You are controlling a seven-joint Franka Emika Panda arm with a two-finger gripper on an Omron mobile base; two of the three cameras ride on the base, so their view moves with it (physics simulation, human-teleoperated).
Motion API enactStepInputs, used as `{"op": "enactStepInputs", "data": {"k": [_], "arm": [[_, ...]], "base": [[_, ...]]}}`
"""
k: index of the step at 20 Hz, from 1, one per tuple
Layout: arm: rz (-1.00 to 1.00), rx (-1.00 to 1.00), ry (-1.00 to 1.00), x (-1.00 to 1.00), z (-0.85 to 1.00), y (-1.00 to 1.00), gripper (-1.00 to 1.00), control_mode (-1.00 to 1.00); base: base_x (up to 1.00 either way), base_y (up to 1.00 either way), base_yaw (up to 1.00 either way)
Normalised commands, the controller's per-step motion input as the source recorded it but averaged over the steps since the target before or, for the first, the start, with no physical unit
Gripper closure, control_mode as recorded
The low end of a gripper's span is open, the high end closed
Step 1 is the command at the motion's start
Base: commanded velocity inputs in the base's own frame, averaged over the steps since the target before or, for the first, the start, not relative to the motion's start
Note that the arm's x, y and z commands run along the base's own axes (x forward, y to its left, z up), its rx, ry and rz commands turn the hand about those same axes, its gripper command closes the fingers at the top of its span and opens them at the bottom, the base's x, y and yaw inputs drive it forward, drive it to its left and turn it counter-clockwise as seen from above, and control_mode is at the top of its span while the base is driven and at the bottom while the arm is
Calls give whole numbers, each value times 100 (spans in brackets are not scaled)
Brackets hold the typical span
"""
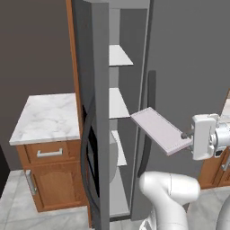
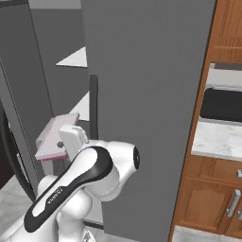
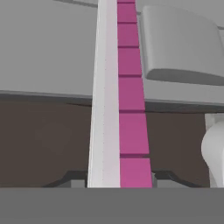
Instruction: The ice cube tray has been filled with water. Take the tray and place it in the freezer to make ice. Close the freezer door after placing the tray.
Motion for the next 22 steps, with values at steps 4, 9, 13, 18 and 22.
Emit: {"op": "enactStepInputs", "data": {"k": [4,9,13,18,22], "arm": [[0,0,0,0,0,0,100,100],[0,0,0,0,0,0,100,100],[0,0,0,0,0,0,100,100],[0,-3,-4,13,0,28,100,-100],[0,-1,-7,1,7,17,100,-100]], "base": [[54,39,-4],[46,48,0],[38,46,0],[6,8,0],[0,0,0]]}}
